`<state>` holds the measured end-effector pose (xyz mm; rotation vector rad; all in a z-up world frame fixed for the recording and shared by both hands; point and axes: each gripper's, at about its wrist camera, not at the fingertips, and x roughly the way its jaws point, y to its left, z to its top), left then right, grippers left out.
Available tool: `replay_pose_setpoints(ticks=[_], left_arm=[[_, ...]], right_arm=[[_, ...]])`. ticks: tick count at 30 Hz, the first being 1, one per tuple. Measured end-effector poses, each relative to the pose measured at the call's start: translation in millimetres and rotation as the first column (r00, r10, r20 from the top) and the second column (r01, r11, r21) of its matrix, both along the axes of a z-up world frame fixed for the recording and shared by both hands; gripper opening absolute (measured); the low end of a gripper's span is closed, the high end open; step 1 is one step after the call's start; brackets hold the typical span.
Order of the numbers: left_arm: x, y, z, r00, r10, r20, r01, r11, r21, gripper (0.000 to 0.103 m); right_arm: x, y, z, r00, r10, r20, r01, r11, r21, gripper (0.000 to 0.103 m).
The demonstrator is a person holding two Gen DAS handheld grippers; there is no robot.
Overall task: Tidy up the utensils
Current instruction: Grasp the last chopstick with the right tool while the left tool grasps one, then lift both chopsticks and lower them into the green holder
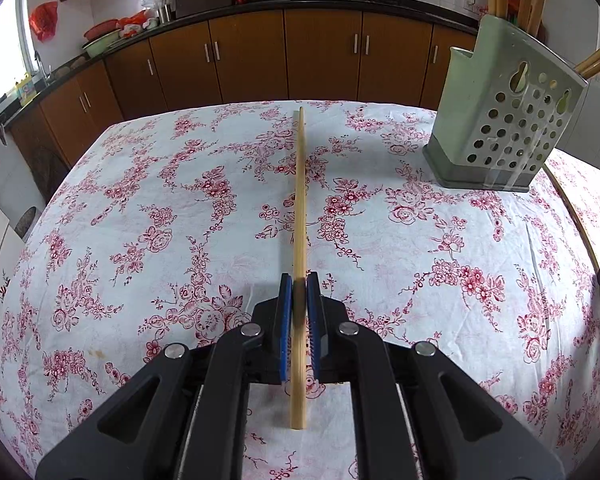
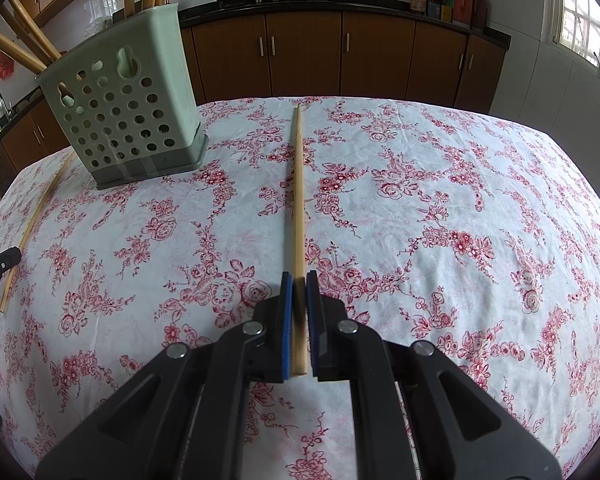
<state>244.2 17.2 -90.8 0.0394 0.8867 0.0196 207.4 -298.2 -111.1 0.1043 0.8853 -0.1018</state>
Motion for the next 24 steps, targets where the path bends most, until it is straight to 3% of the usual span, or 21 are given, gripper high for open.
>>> replay_pose_setpoints(ticks=[19,24], left_arm=[[-22,-3,0,1.0,-0.014,-0.004,0.014,1.0,0.002,0.008],[-34,6,18,1.0,-0.018,0.022,0.018,1.0,-0.02,0.008]], right_arm=[[-12,1,1,1.0,0.004,0.002,-0.004,1.0,-0.001,0.008],[-31,-3,27,0.996,0.004,0.085,-0.004,1.0,0.003,0.008]])
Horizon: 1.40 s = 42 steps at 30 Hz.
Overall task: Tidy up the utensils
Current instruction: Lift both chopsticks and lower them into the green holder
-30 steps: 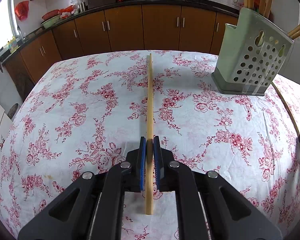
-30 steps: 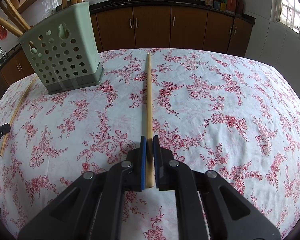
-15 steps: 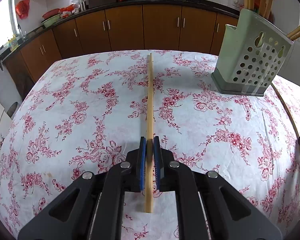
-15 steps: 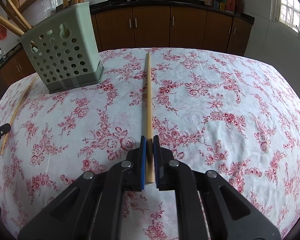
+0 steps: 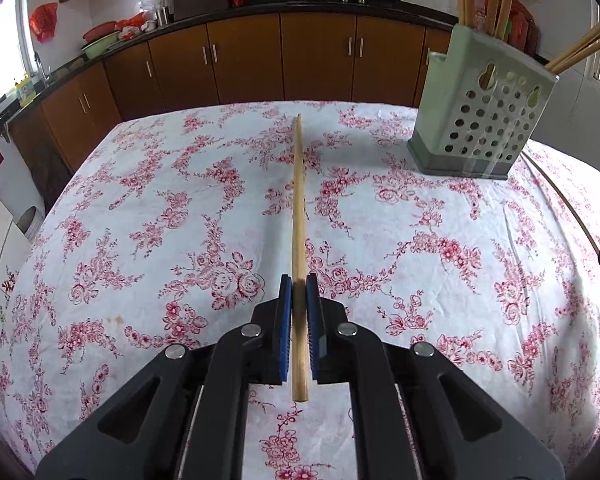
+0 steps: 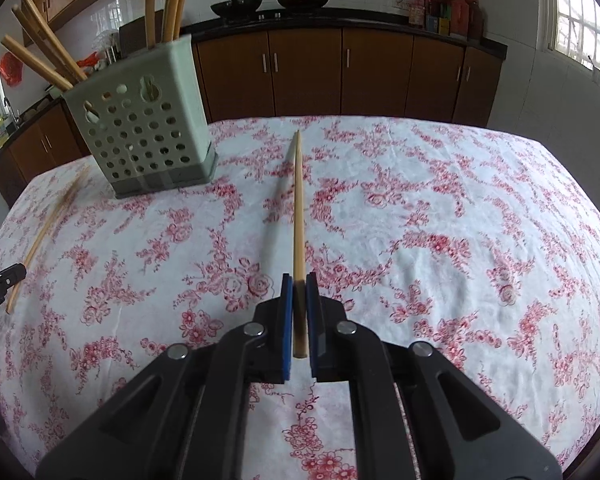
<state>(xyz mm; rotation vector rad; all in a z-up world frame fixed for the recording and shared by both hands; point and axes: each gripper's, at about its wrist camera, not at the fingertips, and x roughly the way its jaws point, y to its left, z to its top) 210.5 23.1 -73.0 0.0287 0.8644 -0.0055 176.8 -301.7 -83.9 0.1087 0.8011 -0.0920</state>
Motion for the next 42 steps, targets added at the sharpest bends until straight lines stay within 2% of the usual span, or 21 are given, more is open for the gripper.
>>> replay_pose_setpoints(ticks=[9,16,28,35,42], left_arm=[[-18,13,76,0.983,-0.002,0.184,0.016,0.997,-0.075,0.008],[-19,15,126,0.956,-0.003,0.293,0.039,0.992,-0.117,0.008],[-25,8,148,0.944,-0.023,0.329,0.071,0.988,-0.135,0.007],[-42,-13,184,0.921,-0.115,0.371,0.183,0.971,-0.151,0.007],[-55,-39,216,0.9,-0.203,0.385,0.287,0.942,-0.174,0.007]], right_arm=[[-23,-13,80,0.977,-0.016,0.211,0.018,1.0,-0.008,0.008],[-29,-20,117,0.951,-0.032,0.307,0.029,0.999,0.016,0.008],[-33,-19,139,0.935,-0.038,0.353,0.023,0.999,0.048,0.007],[-47,-20,190,0.908,-0.014,0.419,-0.032,0.994,0.103,0.007],[-63,-18,243,0.862,0.025,0.507,-0.124,0.979,0.161,0.007]])
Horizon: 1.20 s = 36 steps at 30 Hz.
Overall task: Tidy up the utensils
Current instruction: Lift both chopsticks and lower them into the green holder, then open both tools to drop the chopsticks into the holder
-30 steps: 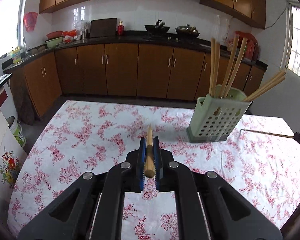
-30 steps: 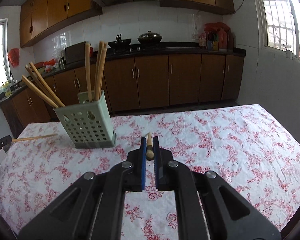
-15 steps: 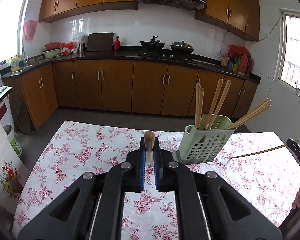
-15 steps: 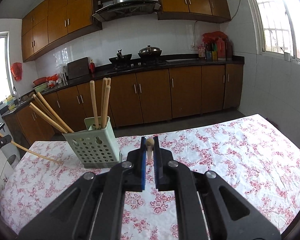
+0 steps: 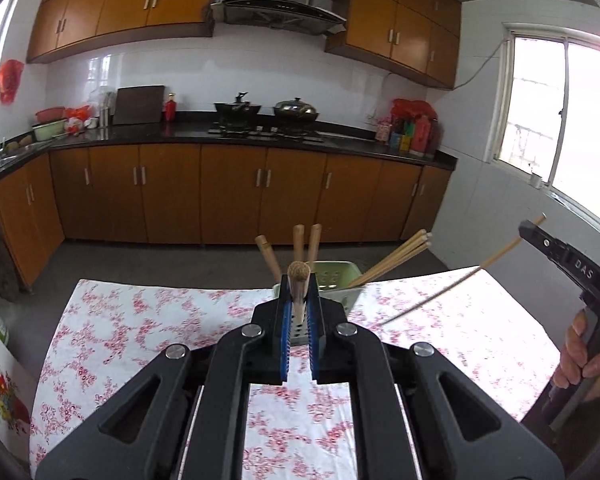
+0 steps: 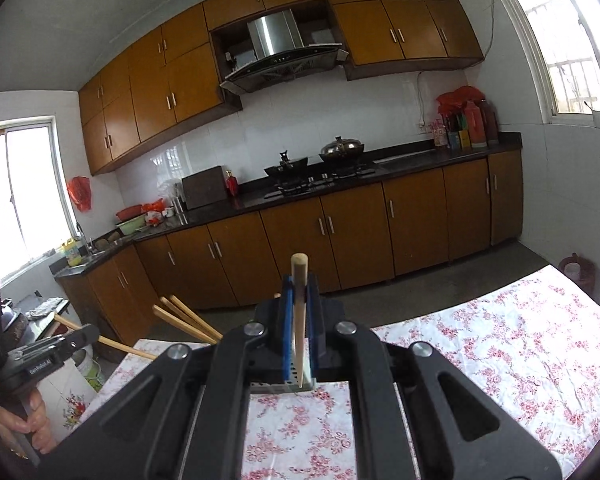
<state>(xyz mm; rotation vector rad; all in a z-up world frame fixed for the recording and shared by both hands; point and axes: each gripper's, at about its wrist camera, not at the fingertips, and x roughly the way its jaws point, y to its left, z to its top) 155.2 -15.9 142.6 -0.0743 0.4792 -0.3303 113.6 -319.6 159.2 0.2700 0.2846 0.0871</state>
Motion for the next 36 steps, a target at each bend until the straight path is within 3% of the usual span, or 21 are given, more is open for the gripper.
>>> replay_pose_setpoints(ticks=[9,12,25,33,36], left_arm=[[15,-23,31,0.996,0.013,0.084,-0.01,0.999,-0.038,0.007],[28,-32,32,0.994,0.035,0.099,-0.034,0.999,-0.007,0.007],[73,-41,-2,0.998,0.052,-0.031,-0.05,0.996,0.067,0.007],[84,-40,-13,0.996,0.057,-0.073,-0.052,0.997,0.065,0.008],[83,-36,-9,0.996,0.062,-0.068,-0.059,0.998,0.038,0.008]], right_arm=[[1,20,41,0.993,0.043,0.114,-0.042,0.999,-0.01,0.007],[13,29,43,0.991,0.039,0.13,-0.035,0.999,-0.028,0.007],[96,55,6,0.999,0.039,0.008,-0.039,0.997,-0.067,0.007],[117,59,-17,0.998,0.043,-0.056,-0.047,0.996,-0.072,0.008],[115,54,-20,0.998,0.032,-0.057,-0.036,0.997,-0.065,0.013]])
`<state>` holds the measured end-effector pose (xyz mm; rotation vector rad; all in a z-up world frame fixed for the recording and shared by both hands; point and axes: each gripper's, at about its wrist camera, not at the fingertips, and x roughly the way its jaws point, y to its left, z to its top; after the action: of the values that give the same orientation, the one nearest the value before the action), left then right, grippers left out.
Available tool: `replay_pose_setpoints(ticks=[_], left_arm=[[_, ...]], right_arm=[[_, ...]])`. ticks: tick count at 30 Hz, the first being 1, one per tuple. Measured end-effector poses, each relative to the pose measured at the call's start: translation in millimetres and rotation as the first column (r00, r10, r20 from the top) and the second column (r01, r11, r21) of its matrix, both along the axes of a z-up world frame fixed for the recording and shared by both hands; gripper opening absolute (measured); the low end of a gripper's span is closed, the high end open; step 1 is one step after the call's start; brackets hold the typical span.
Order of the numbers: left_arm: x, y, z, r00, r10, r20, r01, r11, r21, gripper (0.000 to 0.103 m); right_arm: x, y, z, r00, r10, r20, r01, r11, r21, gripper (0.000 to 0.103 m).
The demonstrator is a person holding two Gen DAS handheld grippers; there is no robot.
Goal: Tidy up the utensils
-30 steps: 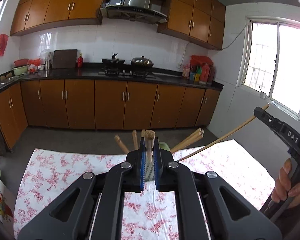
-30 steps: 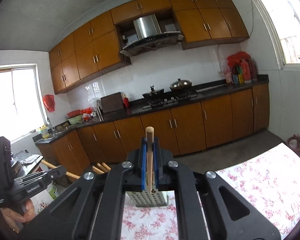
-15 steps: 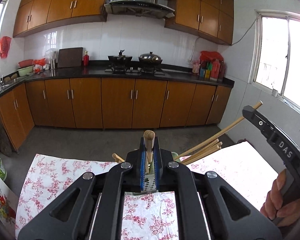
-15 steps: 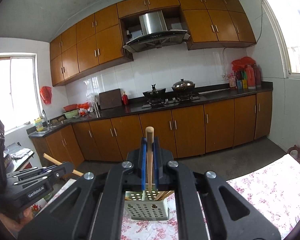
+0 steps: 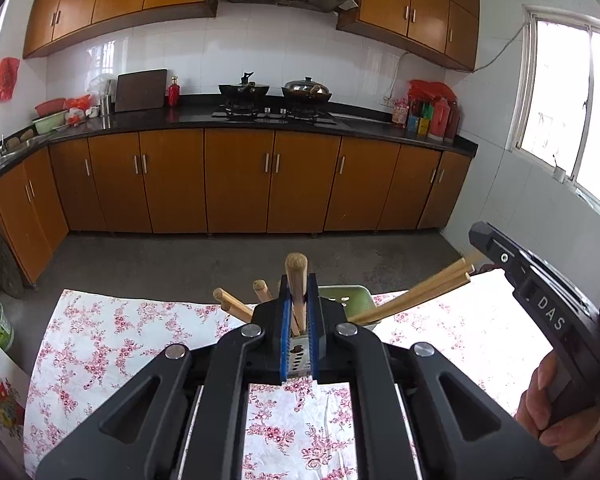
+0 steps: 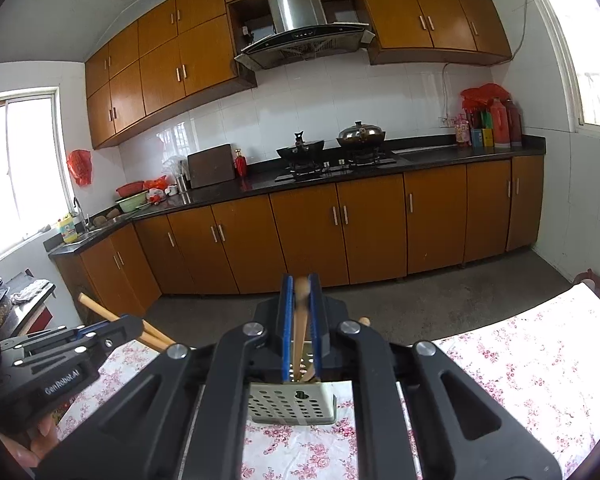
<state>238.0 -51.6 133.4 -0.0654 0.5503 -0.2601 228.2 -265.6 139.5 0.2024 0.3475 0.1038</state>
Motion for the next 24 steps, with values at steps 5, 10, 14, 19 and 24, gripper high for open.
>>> replay_pose_setpoints(ticks=[5,10,14,19,24], left_arm=[[-7,9,12,1.0,0.006,0.024,-0.004,0.998,-0.064,0.008],[-19,13,23,0.998,0.029,0.062,-0.024,0.997,-0.074,0.018],[-30,18,24,0.995,0.051,0.089,-0.046,0.997,-0.055,0.03],[-39,29,19,0.993,0.075,0.09,-0.07,0.996,-0.055,0.041],[-55,39,10,0.989,0.093,0.112,-0.089,0.995,-0.037,0.064]], right_arm=[[-9,-10,1,0.999,-0.031,0.009,0.031,0.999,0.008,0.028],[-24,-18,2,0.997,-0.077,0.012,0.078,0.997,-0.01,0.041],[-34,-21,-1,0.994,-0.106,0.009,0.107,0.993,-0.042,0.05],[-48,-24,0,0.993,-0.119,0.02,0.12,0.991,-0.063,0.063],[-71,-22,1,0.991,-0.12,0.06,0.125,0.989,-0.085,0.094]])
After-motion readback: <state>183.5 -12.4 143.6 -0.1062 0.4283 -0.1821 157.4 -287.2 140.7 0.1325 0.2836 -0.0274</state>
